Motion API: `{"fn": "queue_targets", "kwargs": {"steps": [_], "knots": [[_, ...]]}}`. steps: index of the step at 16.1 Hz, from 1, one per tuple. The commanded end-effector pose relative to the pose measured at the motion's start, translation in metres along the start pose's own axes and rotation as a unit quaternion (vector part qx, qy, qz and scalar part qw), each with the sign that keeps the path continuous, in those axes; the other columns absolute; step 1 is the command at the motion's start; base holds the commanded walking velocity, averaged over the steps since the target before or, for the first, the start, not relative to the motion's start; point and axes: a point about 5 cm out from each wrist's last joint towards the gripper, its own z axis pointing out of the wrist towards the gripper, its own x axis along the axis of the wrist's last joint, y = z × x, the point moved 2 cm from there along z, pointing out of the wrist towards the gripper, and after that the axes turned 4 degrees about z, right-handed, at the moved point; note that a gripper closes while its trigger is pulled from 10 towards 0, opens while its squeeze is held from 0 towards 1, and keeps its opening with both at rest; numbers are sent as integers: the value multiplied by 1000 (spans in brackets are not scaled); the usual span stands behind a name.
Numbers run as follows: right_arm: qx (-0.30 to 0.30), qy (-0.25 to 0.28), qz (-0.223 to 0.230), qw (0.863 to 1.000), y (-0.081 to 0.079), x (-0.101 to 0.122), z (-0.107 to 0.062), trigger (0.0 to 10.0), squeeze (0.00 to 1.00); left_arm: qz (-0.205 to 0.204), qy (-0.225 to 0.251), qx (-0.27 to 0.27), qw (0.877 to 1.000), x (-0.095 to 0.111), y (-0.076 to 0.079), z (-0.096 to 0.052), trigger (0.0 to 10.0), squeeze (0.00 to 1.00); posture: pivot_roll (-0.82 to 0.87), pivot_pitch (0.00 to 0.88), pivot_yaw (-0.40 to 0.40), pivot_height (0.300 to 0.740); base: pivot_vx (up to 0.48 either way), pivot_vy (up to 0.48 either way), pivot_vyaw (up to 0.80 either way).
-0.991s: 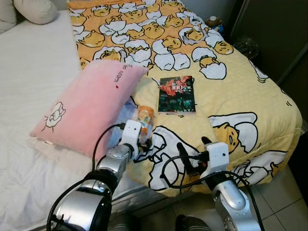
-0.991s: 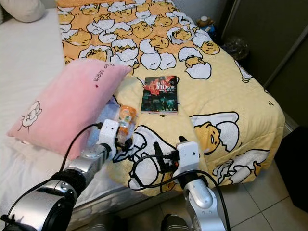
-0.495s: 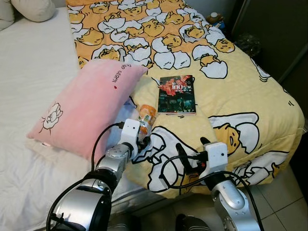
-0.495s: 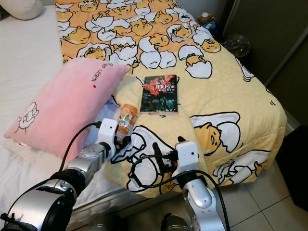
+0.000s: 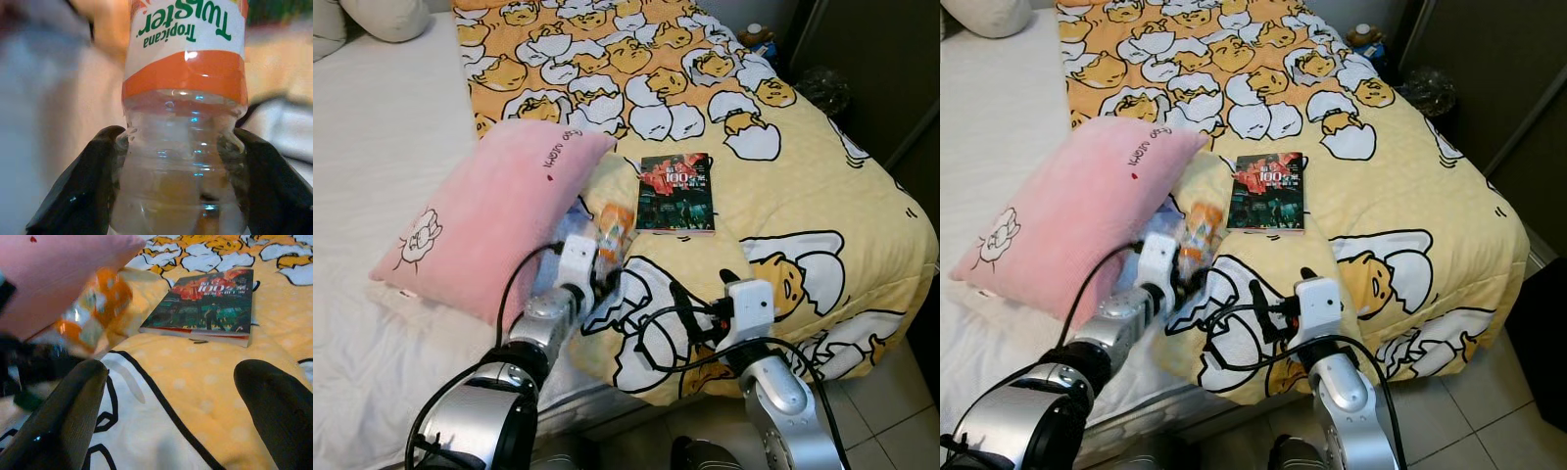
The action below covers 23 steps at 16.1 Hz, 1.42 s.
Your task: Clean up the room
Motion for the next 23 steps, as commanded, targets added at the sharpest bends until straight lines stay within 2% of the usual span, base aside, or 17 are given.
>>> {"fn": "queue_targets", "kwargs": {"steps": [1,4,6,7,8,10,12,14,16,17,19,20,21,22,23], "knots": [[-5,-1,-3,1000,2,-1,1,10000,0,6,29,-5,1000,17,-2,2,0,0,-175,82,33,740,0,0,0],[0,6,-5,1000,0,2,10,10000,0,4,109,4,994,54,-13,0,0,0,-156,58,38,740,0,0,0],[-9,18,-6,1000,3,6,15,10000,0,7,198,26,980,89,-26,-13,0,0,-147,43,43,740,0,0,0],[-13,21,-5,1000,4,7,16,10000,0,7,217,36,976,95,-31,-17,0,0,-143,36,46,740,0,0,0],[-21,30,-9,999,5,11,18,10000,0,6,250,51,967,108,-38,-28,0,0,-139,27,50,740,0,0,0],[-76,84,-29,993,19,38,26,10000,0,76,291,51,952,125,-42,-52,0,0,-129,12,60,740,0,0,0],[-85,113,-22,990,20,54,28,10000,0,83,294,55,951,124,-47,-63,0,0,-127,7,65,740,0,0,0],[-99,163,-30,981,24,74,26,10000,0,91,275,72,954,107,-58,-87,0,0,-109,0,61,740,0,0,0],[-145,172,-35,974,37,75,22,10000,0,80,265,83,957,97,-60,-100,0,0,-96,0,56,740,0,0,0],[-182,169,-16,969,50,72,19,10000,0,79,255,85,960,86,-56,-108,0,0,-83,0,49,740,0,0,0],[-188,154,25,970,53,63,19,10000,0,38,239,85,967,70,-40,-112,0,0,-82,0,50,740,0,0,0],[-182,148,29,972,51,59,20,10000,0,36,229,89,969,64,-35,-112,1529,0,-83,0,50,740,0,0,0],[-153,122,37,980,42,47,21,10000,0,11,210,109,972,51,-25,-111,10000,0,-88,0,44,740,0,0,0],[-153,122,37,980,42,47,21,10000,0,11,210,109,972,51,-25,-111,10000,0,-88,0,44,740,0,0,0],[-122,94,31,988,29,35,23,10000,0,20,183,119,976,41,-17,-104,10000,0,-92,0,38,740,0,0,0]]}}
